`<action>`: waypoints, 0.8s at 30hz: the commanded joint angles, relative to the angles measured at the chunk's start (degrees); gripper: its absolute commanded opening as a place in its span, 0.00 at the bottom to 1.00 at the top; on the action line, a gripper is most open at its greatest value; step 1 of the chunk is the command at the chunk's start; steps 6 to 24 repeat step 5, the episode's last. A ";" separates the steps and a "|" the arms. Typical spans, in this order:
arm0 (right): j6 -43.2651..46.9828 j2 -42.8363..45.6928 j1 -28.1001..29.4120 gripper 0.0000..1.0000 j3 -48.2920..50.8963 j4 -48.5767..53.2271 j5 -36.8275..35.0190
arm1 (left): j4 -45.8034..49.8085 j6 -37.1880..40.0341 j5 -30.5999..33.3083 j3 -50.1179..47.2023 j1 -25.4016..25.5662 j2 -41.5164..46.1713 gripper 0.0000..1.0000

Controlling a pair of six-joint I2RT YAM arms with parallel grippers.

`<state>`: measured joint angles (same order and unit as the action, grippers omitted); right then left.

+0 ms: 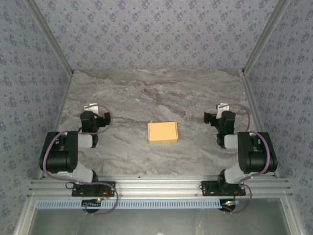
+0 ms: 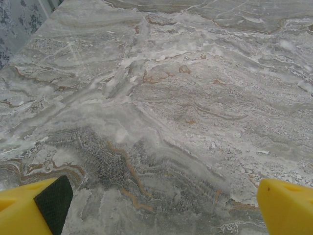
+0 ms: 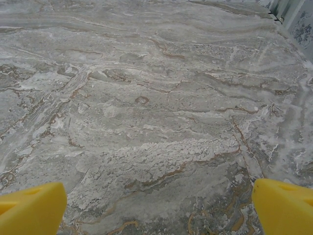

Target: Fold the paper box

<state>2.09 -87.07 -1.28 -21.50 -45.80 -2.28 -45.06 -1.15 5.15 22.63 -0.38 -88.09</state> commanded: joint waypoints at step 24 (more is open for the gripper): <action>-0.77 -0.07 -0.22 1.00 -0.98 -0.16 -0.08 | -1.44 -0.36 -0.91 1.10 -0.12 0.21 0.99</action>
